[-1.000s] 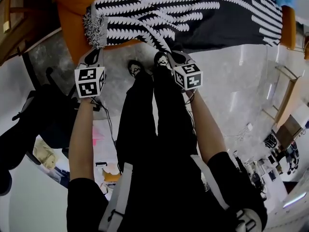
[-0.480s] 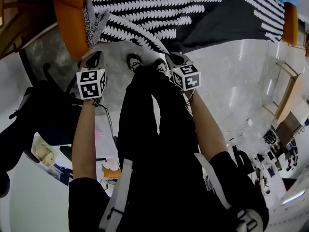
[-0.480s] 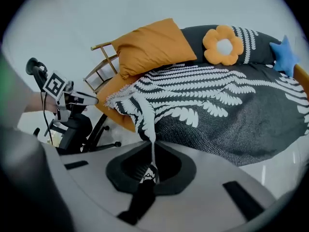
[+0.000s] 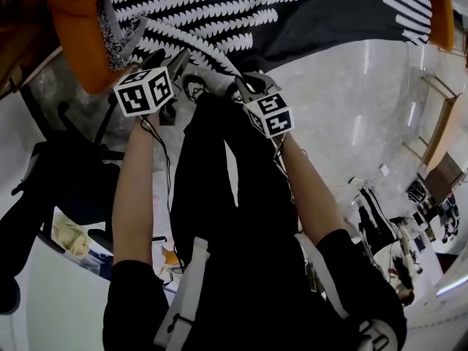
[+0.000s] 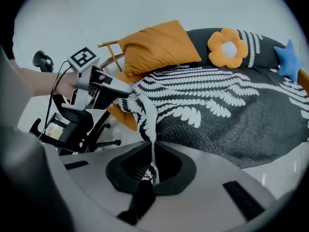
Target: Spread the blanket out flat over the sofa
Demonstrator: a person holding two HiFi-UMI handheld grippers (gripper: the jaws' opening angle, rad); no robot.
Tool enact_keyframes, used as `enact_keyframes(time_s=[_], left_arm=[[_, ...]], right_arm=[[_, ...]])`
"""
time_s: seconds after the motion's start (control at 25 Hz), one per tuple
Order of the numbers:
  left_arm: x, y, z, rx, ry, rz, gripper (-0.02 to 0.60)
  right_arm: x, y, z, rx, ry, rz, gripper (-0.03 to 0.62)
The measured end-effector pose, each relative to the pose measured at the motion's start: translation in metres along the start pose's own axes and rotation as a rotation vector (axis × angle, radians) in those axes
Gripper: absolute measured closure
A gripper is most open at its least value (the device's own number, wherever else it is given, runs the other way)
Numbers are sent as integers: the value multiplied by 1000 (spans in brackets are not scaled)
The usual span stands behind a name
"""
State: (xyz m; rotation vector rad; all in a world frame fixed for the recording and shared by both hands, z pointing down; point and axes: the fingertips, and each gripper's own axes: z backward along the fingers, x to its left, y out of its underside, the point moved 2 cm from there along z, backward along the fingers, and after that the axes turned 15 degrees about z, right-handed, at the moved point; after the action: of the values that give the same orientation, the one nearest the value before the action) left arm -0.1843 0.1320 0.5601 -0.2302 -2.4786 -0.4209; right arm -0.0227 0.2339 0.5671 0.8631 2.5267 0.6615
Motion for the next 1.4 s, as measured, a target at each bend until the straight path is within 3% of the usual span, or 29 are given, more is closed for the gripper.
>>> enact_keyframes(time_s=[0.52,0.56,0.68,0.88,0.96,1.08,1.4], left_arm=[[6,-5,-79,104,-59,273,302],[10,-6,-82,106,-78,267,332],[18,-3,-83,117,-124,192,519],[29,18,-43,103,-129,32,551],[31,30,-26,89,-139,3,552],[35,53,-12,83,-149,24,552],[57,120,17,17,-178,197,554]], right_arm=[[-2,2,1,-16,28,64,576],[-3,2,1,-19,28,59,576],[-5,4,1,-24,26,32,574],[7,11,-4,-19,7,-26,574],[8,14,-5,-12,-1,-48,574],[0,18,-8,13,-13,-38,574],[5,25,-19,66,-55,93,574]])
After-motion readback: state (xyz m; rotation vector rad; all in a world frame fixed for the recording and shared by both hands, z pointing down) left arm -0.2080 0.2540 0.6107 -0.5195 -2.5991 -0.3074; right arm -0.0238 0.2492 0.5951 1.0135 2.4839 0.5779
